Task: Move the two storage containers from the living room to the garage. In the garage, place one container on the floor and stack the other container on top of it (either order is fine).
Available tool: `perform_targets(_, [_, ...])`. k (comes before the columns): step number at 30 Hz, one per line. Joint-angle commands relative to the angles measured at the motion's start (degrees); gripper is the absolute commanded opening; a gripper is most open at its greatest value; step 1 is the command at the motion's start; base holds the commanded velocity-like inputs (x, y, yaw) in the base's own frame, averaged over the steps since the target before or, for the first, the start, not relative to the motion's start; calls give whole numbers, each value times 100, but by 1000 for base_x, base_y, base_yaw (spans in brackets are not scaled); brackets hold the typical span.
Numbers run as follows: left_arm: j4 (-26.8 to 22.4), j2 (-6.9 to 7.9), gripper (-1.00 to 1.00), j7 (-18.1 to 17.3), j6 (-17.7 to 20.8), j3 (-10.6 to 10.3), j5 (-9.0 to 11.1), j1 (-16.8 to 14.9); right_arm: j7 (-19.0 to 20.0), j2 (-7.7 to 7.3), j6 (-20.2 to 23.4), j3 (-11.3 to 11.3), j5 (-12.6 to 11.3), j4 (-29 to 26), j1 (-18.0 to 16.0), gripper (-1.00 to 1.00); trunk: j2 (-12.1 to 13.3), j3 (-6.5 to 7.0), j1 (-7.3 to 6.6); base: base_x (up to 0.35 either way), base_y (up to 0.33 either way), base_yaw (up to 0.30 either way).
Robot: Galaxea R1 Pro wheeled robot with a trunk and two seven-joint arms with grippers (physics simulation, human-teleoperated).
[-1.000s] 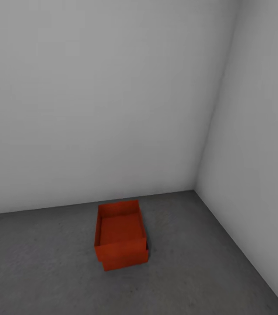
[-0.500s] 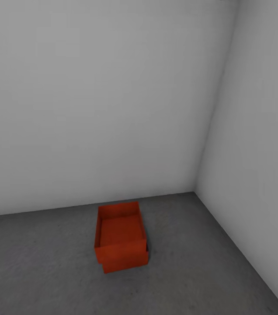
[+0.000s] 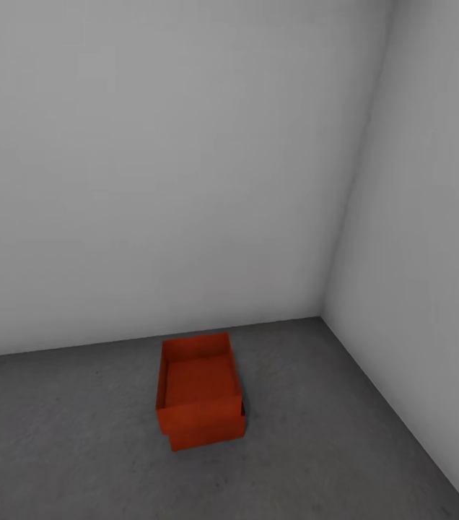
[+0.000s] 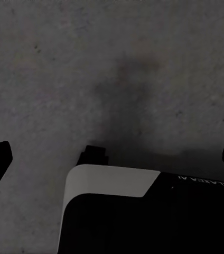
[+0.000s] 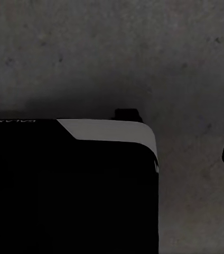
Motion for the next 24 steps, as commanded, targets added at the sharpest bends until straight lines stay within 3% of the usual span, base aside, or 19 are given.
perform_targets(1, [-4,0,100,19,9,-44,45,-3,-10,5,-23,48,-50,10,-5,100,-4,-6,0,0,0,0])
perform_targets(24, [-7,3,100,19,5,-44,21,-3,-12,9,-24,48,-49,10,-5,100,-4,-6,0,0,0,0])
